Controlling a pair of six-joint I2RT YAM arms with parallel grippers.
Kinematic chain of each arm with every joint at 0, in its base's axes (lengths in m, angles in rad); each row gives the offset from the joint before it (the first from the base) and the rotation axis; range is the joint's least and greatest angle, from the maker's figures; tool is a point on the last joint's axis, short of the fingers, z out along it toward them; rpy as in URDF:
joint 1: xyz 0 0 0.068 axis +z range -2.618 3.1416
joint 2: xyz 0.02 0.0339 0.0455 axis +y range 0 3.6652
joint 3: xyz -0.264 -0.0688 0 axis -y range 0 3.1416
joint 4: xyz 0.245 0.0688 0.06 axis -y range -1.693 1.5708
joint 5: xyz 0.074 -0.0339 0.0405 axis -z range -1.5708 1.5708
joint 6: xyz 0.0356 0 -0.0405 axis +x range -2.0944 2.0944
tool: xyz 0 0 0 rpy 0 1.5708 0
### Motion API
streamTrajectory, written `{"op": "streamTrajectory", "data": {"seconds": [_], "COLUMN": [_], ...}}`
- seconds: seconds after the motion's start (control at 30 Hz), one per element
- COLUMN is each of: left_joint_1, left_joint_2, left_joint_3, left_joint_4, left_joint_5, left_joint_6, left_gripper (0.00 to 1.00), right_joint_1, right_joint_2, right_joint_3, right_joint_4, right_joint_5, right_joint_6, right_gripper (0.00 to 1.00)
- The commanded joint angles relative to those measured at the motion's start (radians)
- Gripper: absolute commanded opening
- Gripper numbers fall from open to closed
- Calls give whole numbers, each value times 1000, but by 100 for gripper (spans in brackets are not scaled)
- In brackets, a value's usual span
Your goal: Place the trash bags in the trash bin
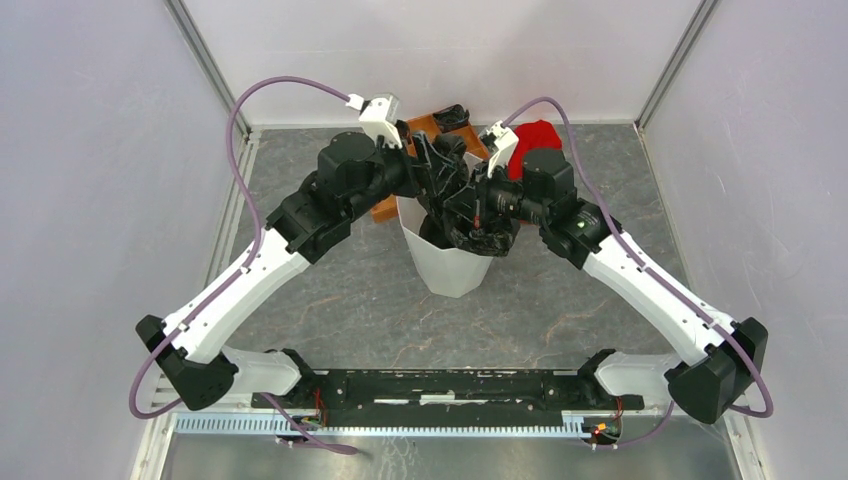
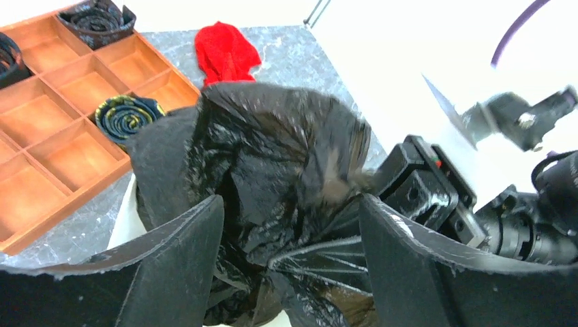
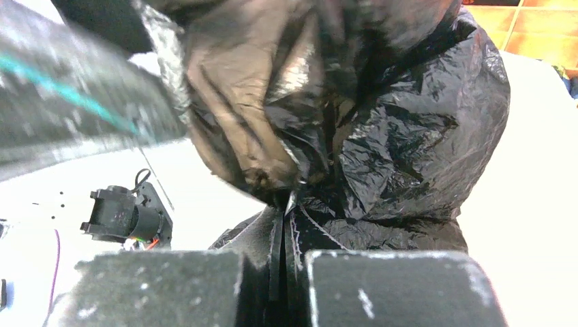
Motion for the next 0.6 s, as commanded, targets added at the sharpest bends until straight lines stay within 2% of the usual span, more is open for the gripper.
{"op": "streamTrajectory", "data": {"seconds": [0.0,0.1,0.17,0.27,0.4,0.5,0.57], "left_joint_1": [39,76,121,193,215,213,208], "left_joint_2": [-21,-14,-5,34,138,234,257], "left_joint_3": [67,92,104,137,198,257,228], "left_joint_4": [66,63,69,81,97,67,111], "left_joint_5": [-16,-20,-9,36,131,239,355], "left_joint_6": [-7,-4,-21,-67,-90,-94,-106], "left_gripper": [79,90,88,78,68,49,41], "right_joint_1": [-1,-1,-1,-1,-1,-1,-2], "right_joint_2": [-45,-53,-59,-67,-67,-65,-65], "right_joint_3": [-23,-25,-25,-27,-25,-24,-26], "right_joint_4": [69,69,69,72,75,78,80], "right_joint_5": [-7,-4,-8,-18,-23,-22,-17], "right_joint_6": [-7,-11,-10,-10,-7,-4,-4], "right_gripper": [0,0,0,0,0,0,0]}}
